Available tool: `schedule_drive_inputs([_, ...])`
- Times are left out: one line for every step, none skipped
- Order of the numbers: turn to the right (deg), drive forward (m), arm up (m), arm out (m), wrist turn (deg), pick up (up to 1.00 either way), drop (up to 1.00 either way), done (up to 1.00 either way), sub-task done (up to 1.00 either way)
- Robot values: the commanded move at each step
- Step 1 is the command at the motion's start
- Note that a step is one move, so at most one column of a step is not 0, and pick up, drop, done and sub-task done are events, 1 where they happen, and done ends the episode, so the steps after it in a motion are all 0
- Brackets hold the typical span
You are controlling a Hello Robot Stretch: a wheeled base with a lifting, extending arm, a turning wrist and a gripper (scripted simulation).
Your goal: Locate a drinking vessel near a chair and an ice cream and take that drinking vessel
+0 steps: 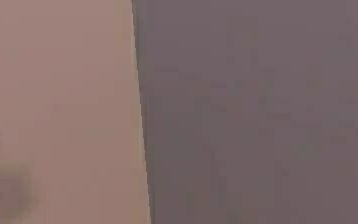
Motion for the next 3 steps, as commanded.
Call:
schedule_drive_inputs([45.0,0.0,0.0,0.0,0.0,0.0,0.0,0.0,0.0])
schedule_drive_inputs([45.0,0.0,0.0,0.0,0.0,0.0,0.0,0.0,0.0])
schedule_drive_inputs([33.0,0.0,0.0,0.0,0.0,0.0,0.0,0.0,0.0])
